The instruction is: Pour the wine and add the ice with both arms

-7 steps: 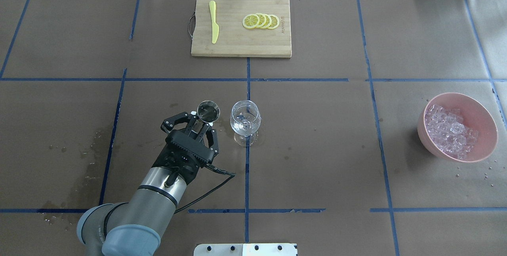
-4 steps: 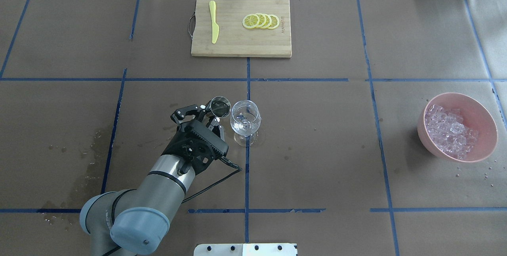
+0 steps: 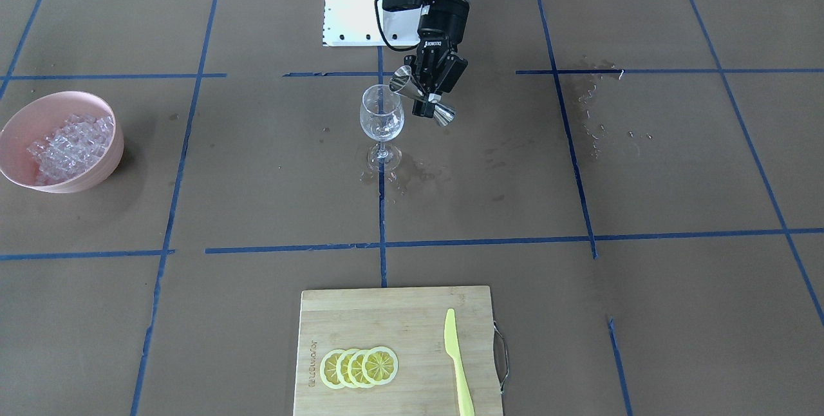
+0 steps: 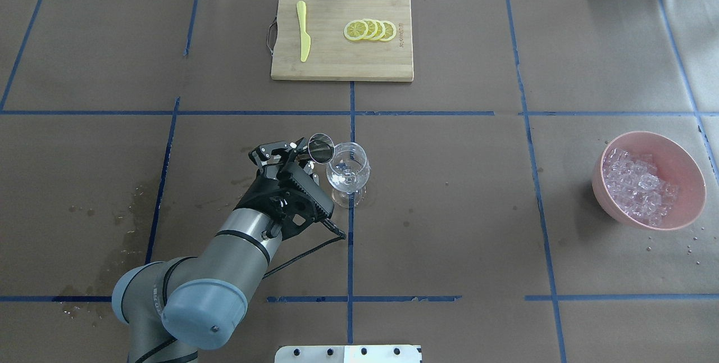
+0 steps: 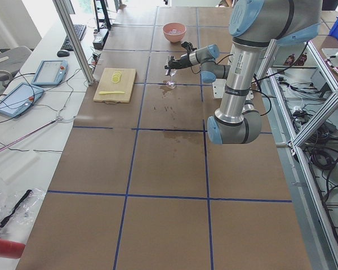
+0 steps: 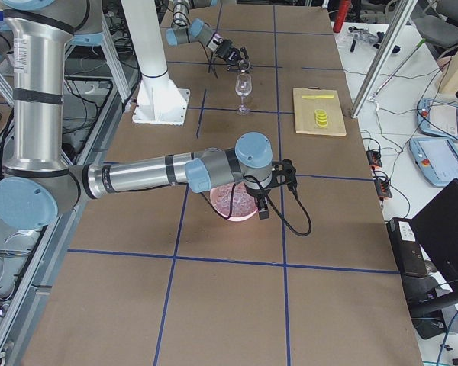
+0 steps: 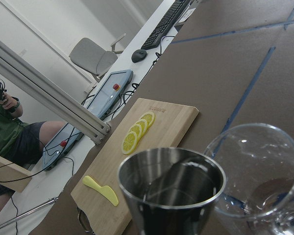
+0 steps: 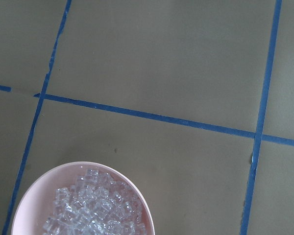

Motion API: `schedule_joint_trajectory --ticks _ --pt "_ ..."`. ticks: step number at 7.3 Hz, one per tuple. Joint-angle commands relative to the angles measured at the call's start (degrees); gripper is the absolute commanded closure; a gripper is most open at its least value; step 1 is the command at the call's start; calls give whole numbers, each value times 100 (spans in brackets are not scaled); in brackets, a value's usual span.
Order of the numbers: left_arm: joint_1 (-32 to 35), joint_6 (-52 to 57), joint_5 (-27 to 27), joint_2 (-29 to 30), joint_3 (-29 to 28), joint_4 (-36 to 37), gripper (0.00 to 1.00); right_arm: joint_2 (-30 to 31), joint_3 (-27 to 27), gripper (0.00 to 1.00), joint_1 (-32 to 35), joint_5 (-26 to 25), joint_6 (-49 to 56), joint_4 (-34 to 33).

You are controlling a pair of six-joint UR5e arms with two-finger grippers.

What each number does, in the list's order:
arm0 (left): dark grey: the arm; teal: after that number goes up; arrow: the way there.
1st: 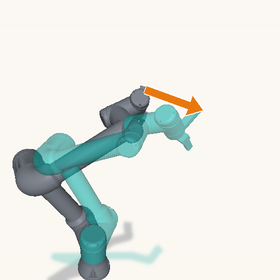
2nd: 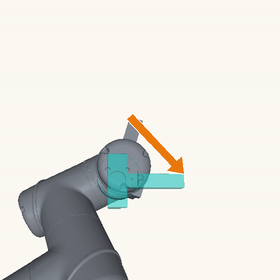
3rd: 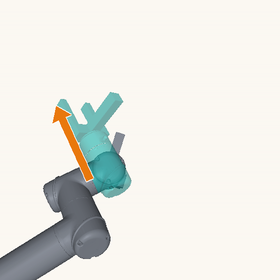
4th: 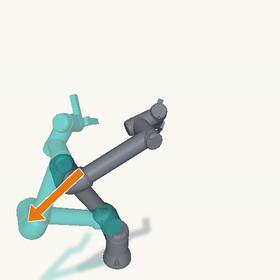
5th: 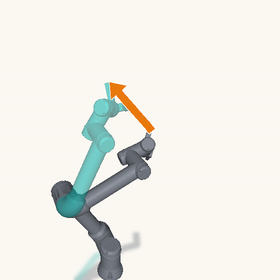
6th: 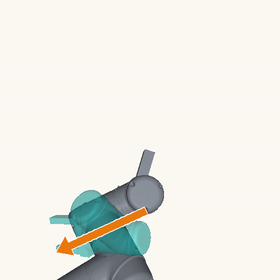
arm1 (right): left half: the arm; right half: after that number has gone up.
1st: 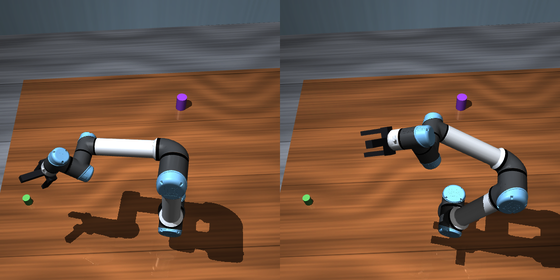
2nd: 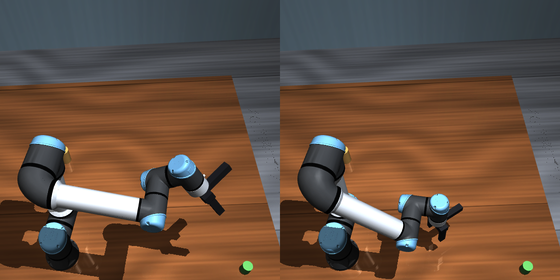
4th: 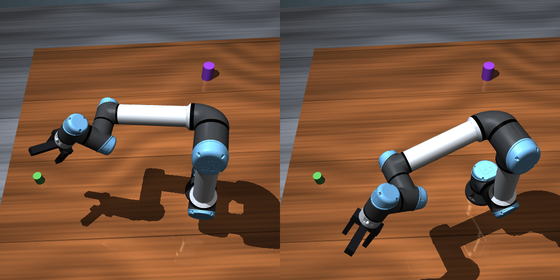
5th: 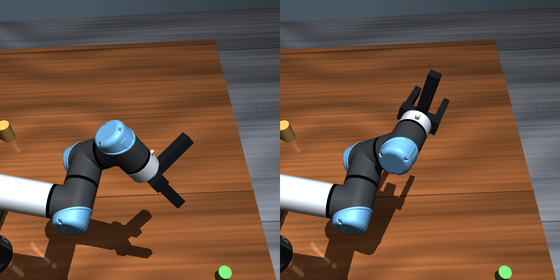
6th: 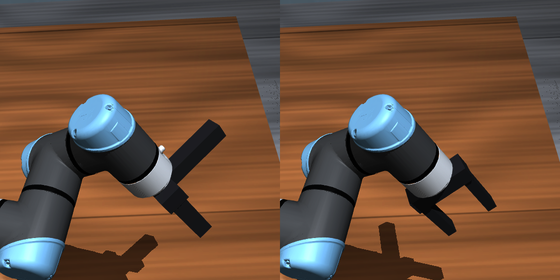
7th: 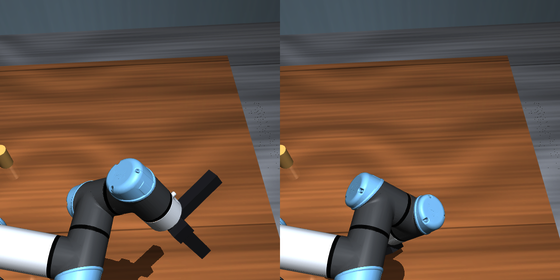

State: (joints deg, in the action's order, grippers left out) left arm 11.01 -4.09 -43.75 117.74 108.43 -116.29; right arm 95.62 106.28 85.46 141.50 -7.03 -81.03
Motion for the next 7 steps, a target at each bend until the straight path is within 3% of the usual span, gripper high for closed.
schedule_joint_trajectory --ticks 1,7 --pt "68 887 -2 56 38 273 100 0 -2 0 -4 0 0 0" --pt "182 2043 -10 354 143 1386 100 0 -2 0 -47 0 0 0"
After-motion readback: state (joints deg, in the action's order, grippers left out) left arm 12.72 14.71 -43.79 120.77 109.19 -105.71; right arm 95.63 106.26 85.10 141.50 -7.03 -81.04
